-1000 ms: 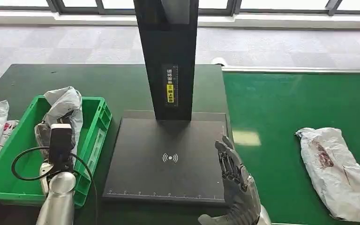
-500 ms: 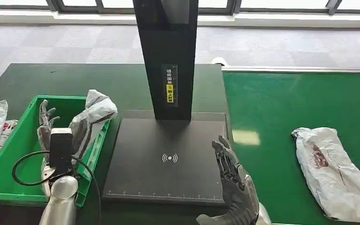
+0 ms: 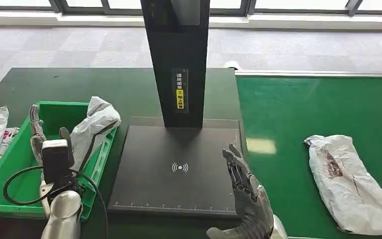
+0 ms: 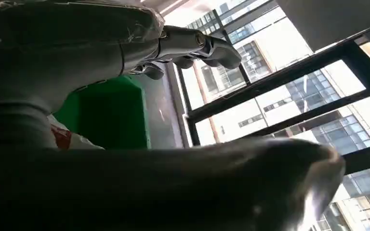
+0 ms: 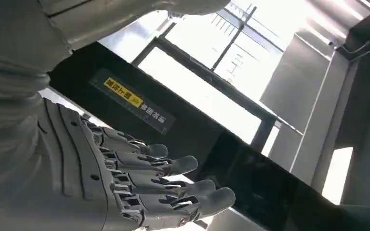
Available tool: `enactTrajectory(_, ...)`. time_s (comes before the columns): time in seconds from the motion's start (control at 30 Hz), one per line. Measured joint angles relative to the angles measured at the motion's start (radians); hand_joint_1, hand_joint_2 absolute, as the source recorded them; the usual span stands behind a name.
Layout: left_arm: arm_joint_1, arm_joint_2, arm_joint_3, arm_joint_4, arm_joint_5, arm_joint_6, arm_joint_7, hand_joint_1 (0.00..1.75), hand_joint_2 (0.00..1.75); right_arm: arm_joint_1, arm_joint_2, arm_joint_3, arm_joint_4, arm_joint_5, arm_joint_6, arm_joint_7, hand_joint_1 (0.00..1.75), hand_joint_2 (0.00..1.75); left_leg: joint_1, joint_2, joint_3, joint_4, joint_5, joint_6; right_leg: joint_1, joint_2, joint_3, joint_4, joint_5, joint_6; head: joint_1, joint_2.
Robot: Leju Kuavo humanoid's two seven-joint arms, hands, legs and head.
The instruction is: Moved the parcel from conveyor to table for the left to box.
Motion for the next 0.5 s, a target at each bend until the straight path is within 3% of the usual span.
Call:
enactTrajectory(0.1, 0.002, -0.004, 0.000, -0.007, 0.023, 0.008, -0.018, 0.00, 0.00, 0.001, 0.000, -0.001, -0.001, 0.027, -0.020, 0.025, 0.00, 1.75, 0.000, 0.000, 0.000, 0.000, 0.000, 0.000, 0.000, 0.000, 0.000, 0.000, 0.000, 0.000, 0.000, 0.000)
enactTrajectory(0.23, 0.057, -0.040, -0.003, -0.112, 0.148, 0.038, -0.117, 0.00, 0.00, 0.053, 0.003, -0.059, -0.019, 0.258, -0.141, 0.177, 0.00, 1.75, 0.000, -0.001, -0.001, 0.000, 0.000, 0.000, 0.000, 0.000, 0.000, 0.000, 0.000, 0.000, 0.000, 0.000)
enactTrajectory(0.5, 0.121, -0.058, -0.023, -0.225, 0.171, 0.040, -0.117, 0.00, 0.00, 0.097, 0.006, -0.145, -0.031, 0.313, -0.164, 0.189, 0.00, 1.75, 0.000, 0.000, -0.009, 0.000, -0.002, 0.001, 0.000, 0.000, -0.001, -0.002, -0.001, 0.000, 0.000, 0.000)
